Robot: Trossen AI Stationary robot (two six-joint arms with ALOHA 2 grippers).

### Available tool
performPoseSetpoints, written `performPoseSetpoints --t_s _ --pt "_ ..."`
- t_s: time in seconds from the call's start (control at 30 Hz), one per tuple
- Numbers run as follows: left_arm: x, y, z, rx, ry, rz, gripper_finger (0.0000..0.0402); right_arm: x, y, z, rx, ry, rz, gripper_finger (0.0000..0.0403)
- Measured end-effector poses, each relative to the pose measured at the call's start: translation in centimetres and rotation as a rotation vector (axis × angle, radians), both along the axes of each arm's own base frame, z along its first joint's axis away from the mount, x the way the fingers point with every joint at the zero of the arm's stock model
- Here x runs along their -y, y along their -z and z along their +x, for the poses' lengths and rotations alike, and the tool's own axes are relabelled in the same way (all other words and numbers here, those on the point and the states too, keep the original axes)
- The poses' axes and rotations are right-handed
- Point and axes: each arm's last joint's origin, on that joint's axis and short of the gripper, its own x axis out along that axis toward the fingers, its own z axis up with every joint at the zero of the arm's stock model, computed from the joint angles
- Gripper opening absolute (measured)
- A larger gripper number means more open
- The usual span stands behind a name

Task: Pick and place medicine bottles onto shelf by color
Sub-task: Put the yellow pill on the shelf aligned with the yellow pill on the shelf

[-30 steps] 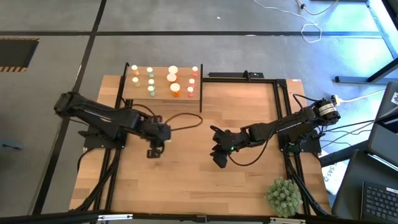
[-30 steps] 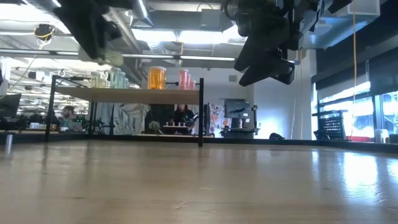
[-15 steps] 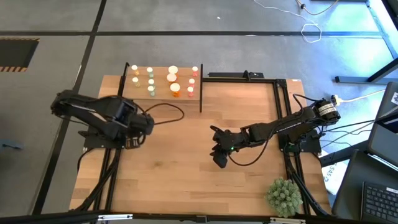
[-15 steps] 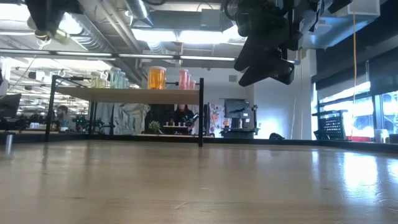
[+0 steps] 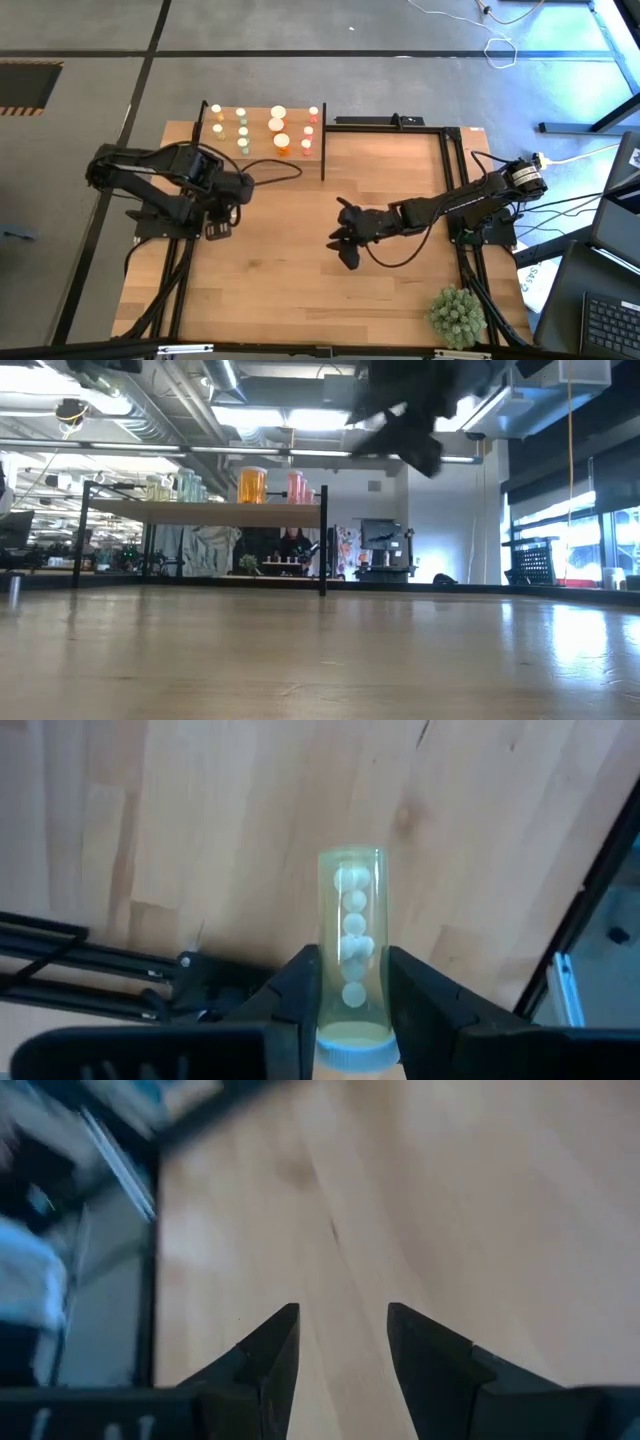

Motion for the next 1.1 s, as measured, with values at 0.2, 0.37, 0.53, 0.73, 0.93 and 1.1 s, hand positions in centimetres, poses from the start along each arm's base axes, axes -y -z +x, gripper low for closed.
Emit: performPoseSetpoints --t_s 0.2,0.37,0.53,0.73,0.93,1.1 --pt "0.8 0.7 1.0 -0.035 0.048 0.007 0.0089 0.6 -2.4 1.5 0.295 0.020 -0.059 0.0156" --pt "1.7 1.2 1.6 -0.060 0.090 0.011 0.0089 0.5 -3.7 1.9 0.447 -0.068 -0.214 0.0156" --pt "2.1 1.6 1.8 -0.098 0.106 0.009 0.0089 0.5 -3.9 1.9 0.475 -0.085 -0.262 0.0156" --pt "1.7 2.1 2.5 -0.143 0.080 -0.122 0.0089 0.5 -3.9 1.9 0.479 -0.088 -0.265 0.0156" --pt "2.0 3.1 3.8 -0.202 0.069 -0.203 0.0089 0.5 -3.8 1.9 0.468 -0.086 -0.258 0.0156" --pt "2.5 4.7 5.3 -0.290 0.047 -0.268 0.0089 0.5 -3.8 1.9 0.462 -0.087 -0.258 0.0156"
